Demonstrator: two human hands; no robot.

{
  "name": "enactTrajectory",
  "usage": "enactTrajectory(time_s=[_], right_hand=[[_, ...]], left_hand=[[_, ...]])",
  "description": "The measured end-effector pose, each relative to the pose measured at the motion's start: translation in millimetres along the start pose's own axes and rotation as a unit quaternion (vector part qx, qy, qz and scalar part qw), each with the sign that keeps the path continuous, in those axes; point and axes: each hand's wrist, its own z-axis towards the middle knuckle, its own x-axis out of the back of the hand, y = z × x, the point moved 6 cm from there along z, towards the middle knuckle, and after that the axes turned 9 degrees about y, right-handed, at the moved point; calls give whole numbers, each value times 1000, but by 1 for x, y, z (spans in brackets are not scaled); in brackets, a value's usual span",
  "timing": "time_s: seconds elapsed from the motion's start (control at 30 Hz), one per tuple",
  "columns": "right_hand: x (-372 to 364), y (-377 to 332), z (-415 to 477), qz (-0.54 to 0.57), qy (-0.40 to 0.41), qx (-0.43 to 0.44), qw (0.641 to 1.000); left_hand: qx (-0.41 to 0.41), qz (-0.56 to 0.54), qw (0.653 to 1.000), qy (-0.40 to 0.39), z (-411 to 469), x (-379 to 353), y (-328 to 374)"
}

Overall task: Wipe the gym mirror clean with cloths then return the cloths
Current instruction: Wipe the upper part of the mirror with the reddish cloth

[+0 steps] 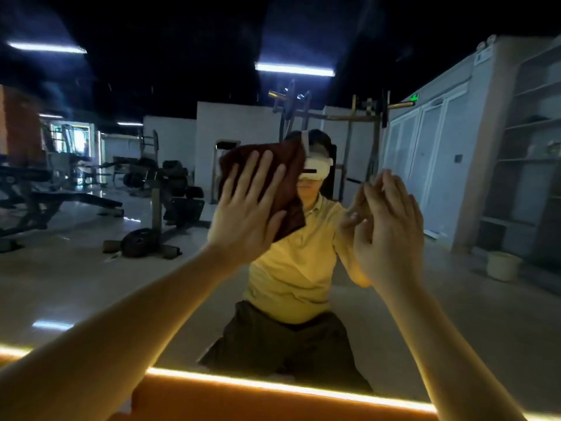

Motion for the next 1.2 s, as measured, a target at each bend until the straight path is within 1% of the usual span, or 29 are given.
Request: enactTrajectory(time_s=[0.1, 0.17, 0.23, 0.33, 0.4, 0.47, 0.53, 0.57, 0.6, 0.63, 0.7, 0.77, 0.8, 0.87, 0.93, 1.0, 1.07, 1.13, 1.2], right_hand=[[-2, -6, -35, -32, 5, 6, 999], [0, -2, -52, -47, 9, -14, 999], [0, 1, -65, -37, 3, -28, 999], [-3, -4, -76, -21, -8, -27, 999], [-6, -5, -78, -27, -10, -32, 999], [-7, -4, -77, -30, -15, -42, 999], [-6, -1, -77, -41, -32, -42, 998], [-6, 0, -77, -49, -42, -37, 997], [-5, 2, -76, -59, -52, -32, 996], [-5, 2, -77, -68, -60, -30, 995], [-8, 2, -79, -90, -59, -40, 993], [-14, -6, -82, -103, -38, -68, 992], [-18, -10, -82, -103, -30, -86, 990], [-24, -15, -84, -105, -36, -109, 988], [-22, -12, -85, -103, -56, -90, 989], [-9, -1, -85, -91, -70, -27, 993], [6, 21, -85, -107, -82, 28, 991], [25, 54, -78, -140, -78, 24, 987], [47, 92, -69, -169, -75, -10, 983]], left_hand=[[25, 22, 999, -25, -69, 8, -57], [42, 28, 998, -38, -104, 12, -74], [74, 14, 996, -38, -121, 9, -70], [85, -31, 995, -32, -119, -3, -23], [68, -63, 995, -29, -114, -12, 24], [25, -90, 995, -39, -109, -20, 73], [-65, -100, 990, -70, -110, -24, 104], [-121, -94, 985, -78, -114, -25, 104], [-165, -88, 979, -75, -117, -24, 93], [-185, -87, 976, -70, -121, -23, 74], [-169, -90, 980, -54, -129, -17, 23], [-148, -94, 984, -33, -136, -9, -22], [-146, -95, 984, -27, -137, -5, -33], [-128, -95, 987, -24, -134, 0, -34], [-92, -93, 991, -33, -128, -1, -15], [-66, -93, 993, -42, -121, -8, 15], [-64, -96, 992, -40, -109, -19, 51], [-75, -107, 991, -34, -93, -28, 93], [-85, -123, 988, -32, -77, -37, 136]])
